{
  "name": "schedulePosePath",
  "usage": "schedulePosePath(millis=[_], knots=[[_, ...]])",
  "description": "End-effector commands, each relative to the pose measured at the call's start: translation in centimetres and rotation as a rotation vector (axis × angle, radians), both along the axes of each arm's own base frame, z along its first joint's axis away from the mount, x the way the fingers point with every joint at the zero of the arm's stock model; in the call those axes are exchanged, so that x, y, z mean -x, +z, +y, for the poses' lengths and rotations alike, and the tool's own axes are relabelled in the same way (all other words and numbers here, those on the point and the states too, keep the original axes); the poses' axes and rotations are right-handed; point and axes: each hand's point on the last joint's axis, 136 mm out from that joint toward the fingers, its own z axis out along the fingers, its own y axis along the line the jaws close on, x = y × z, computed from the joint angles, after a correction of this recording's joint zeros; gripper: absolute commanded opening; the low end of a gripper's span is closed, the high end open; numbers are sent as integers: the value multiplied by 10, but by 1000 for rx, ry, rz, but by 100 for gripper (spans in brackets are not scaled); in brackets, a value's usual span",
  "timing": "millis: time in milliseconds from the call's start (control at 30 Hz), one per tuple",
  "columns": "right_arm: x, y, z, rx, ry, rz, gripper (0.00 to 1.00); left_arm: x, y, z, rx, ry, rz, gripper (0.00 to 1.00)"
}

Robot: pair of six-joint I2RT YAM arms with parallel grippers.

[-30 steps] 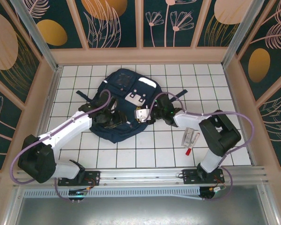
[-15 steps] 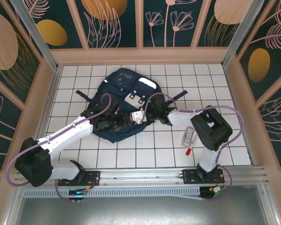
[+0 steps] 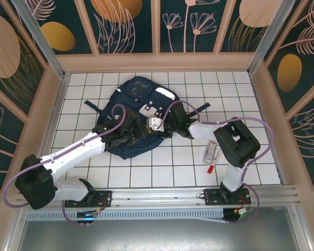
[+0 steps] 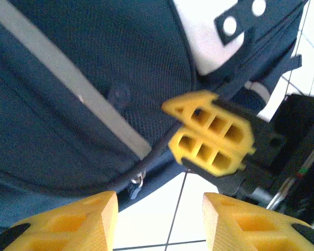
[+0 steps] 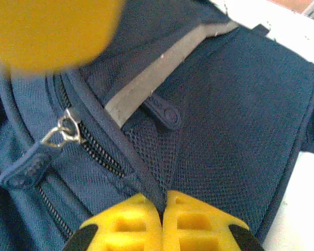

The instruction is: Pack books, pencil case, and school supplies into a backpack

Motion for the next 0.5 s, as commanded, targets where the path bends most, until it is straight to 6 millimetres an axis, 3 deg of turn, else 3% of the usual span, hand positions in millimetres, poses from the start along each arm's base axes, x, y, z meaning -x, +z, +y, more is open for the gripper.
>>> schedulePosePath(millis=[0, 100, 267, 467], knots=[[-9, 54, 27, -172, 27, -52, 0, 18, -18, 9, -72, 22, 61, 43], [-7, 51, 24, -183, 32, -34, 0, 17, -13, 11, -66, 11, 31, 41], [1, 53, 24, -193, 64, -6, 0, 19, -26, 13, -73, 9, 34, 45], [10, 50, 29, -180, 80, -8, 0, 1, -7, 24, -142, 71, -42, 52]])
